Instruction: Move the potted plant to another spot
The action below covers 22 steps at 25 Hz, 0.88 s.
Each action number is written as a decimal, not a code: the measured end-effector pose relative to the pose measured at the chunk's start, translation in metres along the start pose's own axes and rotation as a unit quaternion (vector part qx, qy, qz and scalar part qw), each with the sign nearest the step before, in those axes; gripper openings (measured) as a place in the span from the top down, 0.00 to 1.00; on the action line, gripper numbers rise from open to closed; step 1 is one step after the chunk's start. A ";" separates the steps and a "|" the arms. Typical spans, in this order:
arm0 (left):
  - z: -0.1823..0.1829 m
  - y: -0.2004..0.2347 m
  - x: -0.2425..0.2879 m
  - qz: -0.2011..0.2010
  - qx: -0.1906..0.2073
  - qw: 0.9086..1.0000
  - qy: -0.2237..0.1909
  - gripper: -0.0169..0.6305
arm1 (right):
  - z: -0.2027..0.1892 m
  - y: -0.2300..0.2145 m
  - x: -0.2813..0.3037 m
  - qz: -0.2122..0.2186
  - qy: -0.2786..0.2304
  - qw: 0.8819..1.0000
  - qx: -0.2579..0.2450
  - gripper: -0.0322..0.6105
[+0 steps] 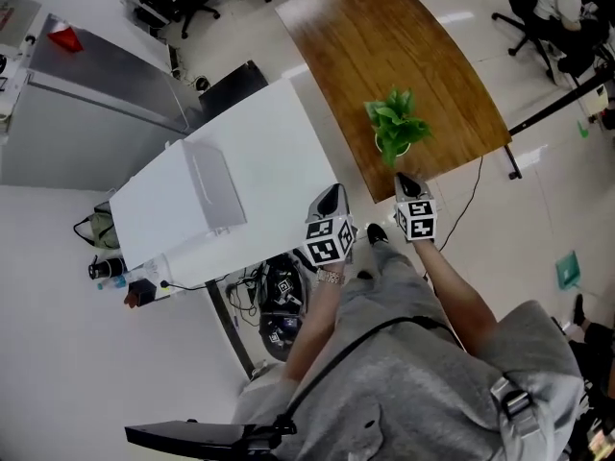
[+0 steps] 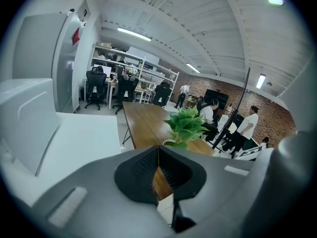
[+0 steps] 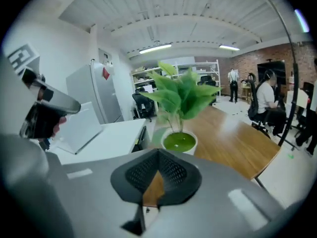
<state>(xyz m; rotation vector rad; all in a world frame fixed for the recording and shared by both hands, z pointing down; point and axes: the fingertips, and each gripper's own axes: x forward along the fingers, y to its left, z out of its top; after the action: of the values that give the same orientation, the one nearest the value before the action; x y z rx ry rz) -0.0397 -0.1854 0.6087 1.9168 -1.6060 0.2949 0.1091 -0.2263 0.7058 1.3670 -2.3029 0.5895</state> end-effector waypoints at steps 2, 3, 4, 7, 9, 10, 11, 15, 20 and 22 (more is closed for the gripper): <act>-0.002 -0.008 -0.011 -0.014 -0.002 1.000 -0.009 0.95 | 0.017 0.026 -0.013 0.009 0.002 1.000 0.000 0.95; -0.003 -0.012 -0.019 -0.019 -0.003 1.000 -0.016 0.95 | 0.023 0.038 -0.021 0.014 0.005 1.000 -0.002 0.95; -0.005 -0.015 -0.029 -0.020 -0.003 1.000 -0.021 0.95 | 0.025 0.051 -0.029 0.020 0.012 1.000 -0.004 0.95; -0.019 -0.017 -0.067 0.001 0.000 1.000 -0.027 0.95 | 0.013 0.090 -0.056 0.037 0.061 0.997 -0.017 0.95; -0.037 -0.018 -0.094 0.019 -0.003 1.000 -0.023 0.95 | -0.001 0.112 -0.077 0.042 0.091 0.995 -0.023 0.95; -0.049 -0.019 -0.107 0.024 -0.005 1.000 -0.019 0.95 | -0.007 0.122 -0.090 0.043 0.100 0.994 -0.025 0.95; -0.061 -0.021 -0.118 0.027 -0.007 1.000 -0.013 0.95 | -0.013 0.133 -0.102 0.047 0.105 0.993 -0.028 0.95; -0.090 -0.033 -0.142 0.030 -0.011 0.999 0.007 0.95 | -0.023 0.163 -0.140 0.062 0.113 0.991 -0.035 0.92; -0.083 -0.047 -0.155 0.033 -0.011 0.999 0.004 0.95 | -0.001 0.175 -0.168 0.068 0.080 0.993 -0.046 0.90; -0.075 -0.051 -0.155 0.036 -0.010 0.999 0.000 0.95 | 0.012 0.171 -0.174 0.069 0.067 0.994 -0.048 0.88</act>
<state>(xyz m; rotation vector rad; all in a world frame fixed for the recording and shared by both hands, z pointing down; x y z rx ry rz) -0.0122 -0.0122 0.5691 1.8468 -1.6738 0.3086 0.0328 -0.0336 0.5769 1.0977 -2.2978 0.5852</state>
